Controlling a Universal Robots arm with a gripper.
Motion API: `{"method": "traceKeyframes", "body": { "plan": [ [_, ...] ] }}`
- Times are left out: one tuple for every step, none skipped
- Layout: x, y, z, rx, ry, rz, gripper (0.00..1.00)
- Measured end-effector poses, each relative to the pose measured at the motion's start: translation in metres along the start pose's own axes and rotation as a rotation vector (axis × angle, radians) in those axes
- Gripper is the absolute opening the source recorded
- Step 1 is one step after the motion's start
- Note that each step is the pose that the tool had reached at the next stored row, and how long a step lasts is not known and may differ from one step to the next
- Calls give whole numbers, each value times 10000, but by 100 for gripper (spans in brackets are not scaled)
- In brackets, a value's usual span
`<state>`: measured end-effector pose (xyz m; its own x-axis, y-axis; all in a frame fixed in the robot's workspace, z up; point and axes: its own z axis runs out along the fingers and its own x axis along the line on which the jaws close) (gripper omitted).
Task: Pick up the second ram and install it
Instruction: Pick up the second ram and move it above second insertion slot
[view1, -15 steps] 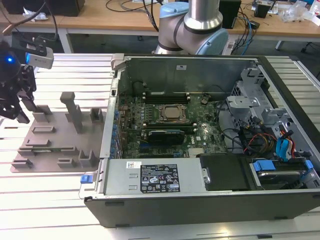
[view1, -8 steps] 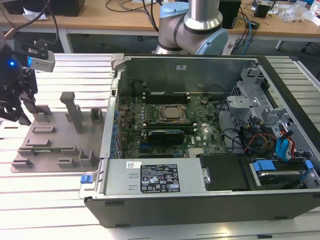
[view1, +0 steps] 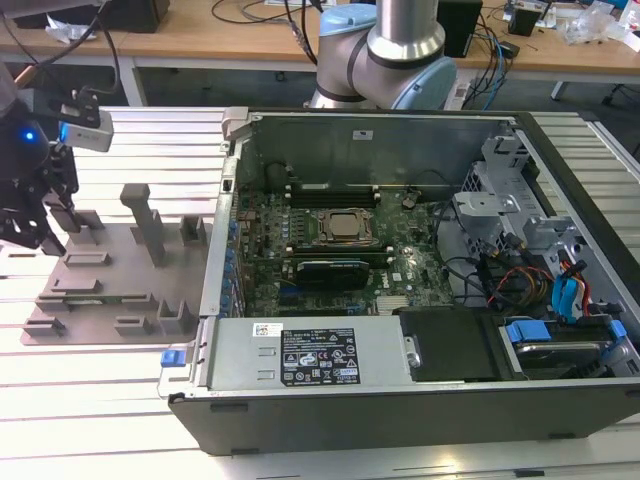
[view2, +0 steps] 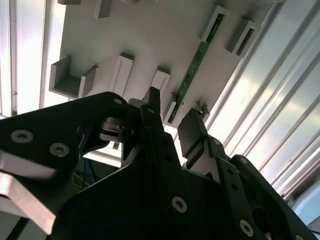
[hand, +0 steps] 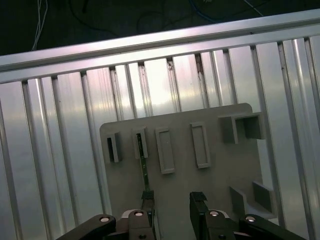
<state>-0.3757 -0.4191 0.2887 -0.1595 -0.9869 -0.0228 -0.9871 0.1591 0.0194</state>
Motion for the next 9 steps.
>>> {"method": "traceKeyframes", "body": {
  "plan": [
    [0,0,11,0,0,0,42],
    [1,0,20,0,1,0,42],
    [1,-1,34,0,0,0,42],
    [1,-1,54,-1,0,0,42],
    [2,-1,77,0,0,0,42],
    [2,-2,101,0,0,0,42],
    [3,-2,125,0,0,0,42],
    [3,-3,147,1,1,0,42],
    [4,-3,165,0,1,0,42]
  ]
}}
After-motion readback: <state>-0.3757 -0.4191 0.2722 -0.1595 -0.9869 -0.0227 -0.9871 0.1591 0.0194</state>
